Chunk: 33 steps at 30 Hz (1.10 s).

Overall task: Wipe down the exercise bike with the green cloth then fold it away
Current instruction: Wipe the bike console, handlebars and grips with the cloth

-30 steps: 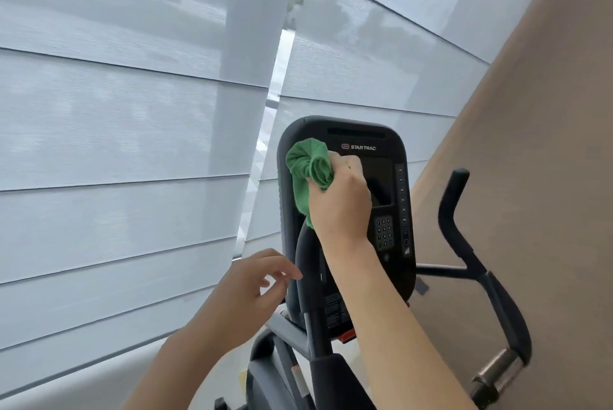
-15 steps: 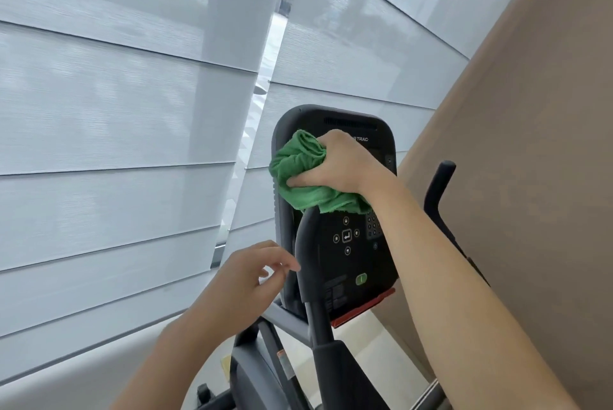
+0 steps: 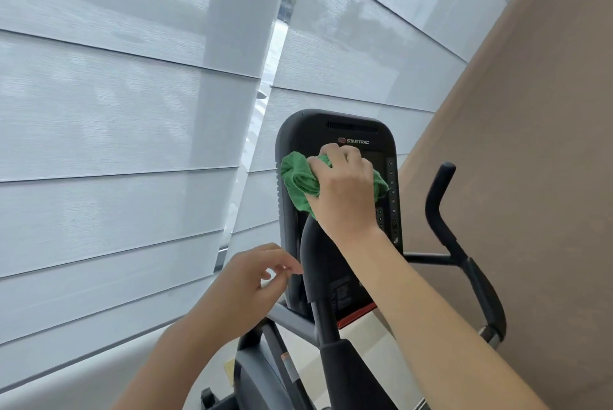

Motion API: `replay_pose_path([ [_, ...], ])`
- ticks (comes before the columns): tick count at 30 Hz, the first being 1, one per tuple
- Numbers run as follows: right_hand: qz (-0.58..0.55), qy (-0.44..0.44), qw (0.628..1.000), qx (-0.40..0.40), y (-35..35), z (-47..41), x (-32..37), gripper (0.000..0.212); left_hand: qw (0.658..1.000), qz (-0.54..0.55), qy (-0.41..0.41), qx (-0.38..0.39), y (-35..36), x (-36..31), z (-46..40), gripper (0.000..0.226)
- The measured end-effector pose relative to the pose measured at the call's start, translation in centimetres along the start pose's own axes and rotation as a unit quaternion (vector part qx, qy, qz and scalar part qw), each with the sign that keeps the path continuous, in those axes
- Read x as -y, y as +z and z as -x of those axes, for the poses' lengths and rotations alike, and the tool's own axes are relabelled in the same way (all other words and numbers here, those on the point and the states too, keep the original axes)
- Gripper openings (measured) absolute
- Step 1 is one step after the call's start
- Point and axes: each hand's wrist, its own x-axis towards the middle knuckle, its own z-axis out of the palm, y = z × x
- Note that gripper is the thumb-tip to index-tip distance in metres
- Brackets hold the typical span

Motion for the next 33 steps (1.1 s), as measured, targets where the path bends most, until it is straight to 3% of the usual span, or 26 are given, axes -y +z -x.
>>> replay_pose_path([
  [4,-0.185,-0.083,0.978,-0.048,0.1,1.0,-2.7,0.026,1.0,-0.005,-0.013,-0.006,-0.6,0.0,0.1,0.036],
  [7,-0.379,0.042,0.923,-0.049,-0.1,1.7,-2.5,0.035,0.999,-0.019,-0.012,-0.023,-1.2,0.3,0.2,0.036],
  [12,-0.512,0.175,0.839,-0.061,-0.8,1.6,-1.2,0.042,0.999,-0.026,-0.014,-0.038,-1.9,0.1,0.7,0.037],
  [14,-0.483,0.183,0.854,-0.065,-1.4,1.2,-1.5,0.043,0.999,-0.026,-0.009,-0.041,-2.1,0.1,0.9,0.037],
  [17,-0.332,0.157,0.917,-0.158,-3.2,0.4,-2.9,0.043,0.998,-0.028,-0.009,-0.051,-2.5,0.1,1.1,0.037],
  [19,-0.252,0.135,0.942,-0.176,-4.8,0.0,-3.6,0.046,0.998,-0.031,-0.014,-0.054,-2.6,0.2,1.2,0.036],
  [24,-0.125,0.1,0.987,-0.008,-4.1,3.8,1.1,0.063,0.997,-0.03,-0.023,-0.06,-2.6,0.5,1.1,0.036],
  [29,-0.196,0.118,0.973,0.009,-2.7,7.5,1.3,0.059,0.997,-0.027,-0.02,-0.069,-2.7,0.3,1.0,0.036],
  [33,-0.203,0.055,0.974,0.084,-1.8,11.3,2.4,0.059,0.998,-0.018,-0.021,-0.065,-2.4,0.3,1.0,0.038],
])
